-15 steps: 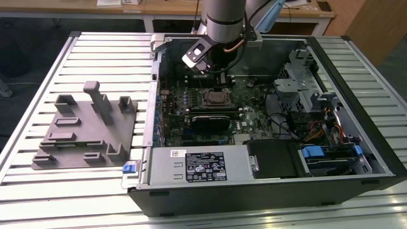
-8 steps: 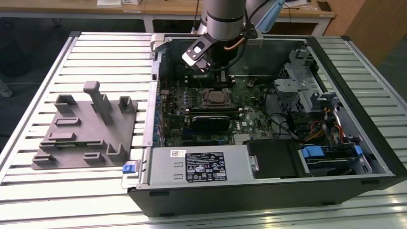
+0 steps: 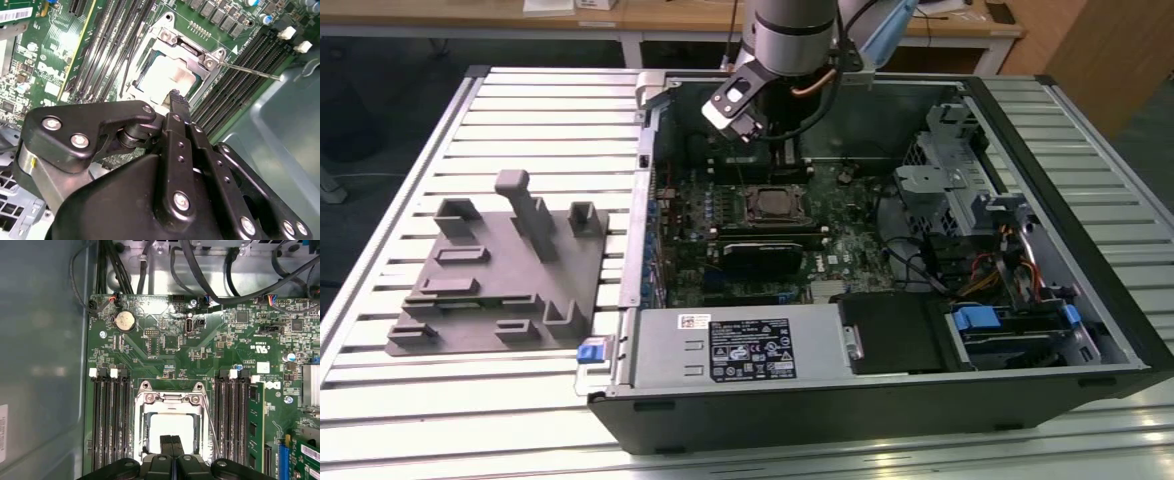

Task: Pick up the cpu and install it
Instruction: 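Install the first cpu locking lever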

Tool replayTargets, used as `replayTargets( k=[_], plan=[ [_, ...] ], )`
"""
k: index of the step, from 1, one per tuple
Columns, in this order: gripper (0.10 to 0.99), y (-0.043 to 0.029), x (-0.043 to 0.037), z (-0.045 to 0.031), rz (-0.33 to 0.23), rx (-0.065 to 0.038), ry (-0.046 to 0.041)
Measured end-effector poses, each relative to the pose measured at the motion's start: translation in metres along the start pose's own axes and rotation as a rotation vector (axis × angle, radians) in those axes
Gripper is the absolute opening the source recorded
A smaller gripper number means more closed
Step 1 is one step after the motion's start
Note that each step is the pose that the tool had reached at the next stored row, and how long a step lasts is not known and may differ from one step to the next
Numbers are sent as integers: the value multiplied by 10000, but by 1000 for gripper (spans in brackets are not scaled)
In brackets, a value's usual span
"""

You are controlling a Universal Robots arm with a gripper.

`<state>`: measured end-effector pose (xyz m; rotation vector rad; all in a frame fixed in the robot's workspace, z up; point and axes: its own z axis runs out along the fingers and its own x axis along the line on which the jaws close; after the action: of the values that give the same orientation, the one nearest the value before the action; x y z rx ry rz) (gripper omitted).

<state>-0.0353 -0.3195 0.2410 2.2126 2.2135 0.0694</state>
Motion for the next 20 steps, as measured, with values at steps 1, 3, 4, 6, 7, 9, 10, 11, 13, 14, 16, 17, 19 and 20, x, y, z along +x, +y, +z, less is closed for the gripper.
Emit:
replayTargets(
  k=[1, 3, 4, 6, 7, 9, 10, 11, 13, 14, 16, 17, 19, 20],
  plan=[
    [106, 1, 1, -18, 0, 0, 1],
    [106, 2, 2, -56, 0, 0, 1],
    [106, 3, 2, -74, 0, 0, 0],
    [106, 4, 3, -110, 0, -1, 1],
    [106, 5, 3, -127, 0, -1, 2],
    [106, 7, 4, -169, 0, 1, 0],
    [106, 8, 5, -192, 0, 0, 0],
    [106, 8, 5, -214, 0, 0, 1],
    [106, 10, 6, -251, 1, 1, 0],
    [106, 11, 6, -268, 0, 0, 1],
    [106, 12, 7, -298, 1, 0, 1],
    [106, 12, 8, -312, 0, 0, 0],
    [106, 13, 8, -336, 0, 0, 0],
    [106, 14, 8, -345, 0, 1, 0]
  ],
)
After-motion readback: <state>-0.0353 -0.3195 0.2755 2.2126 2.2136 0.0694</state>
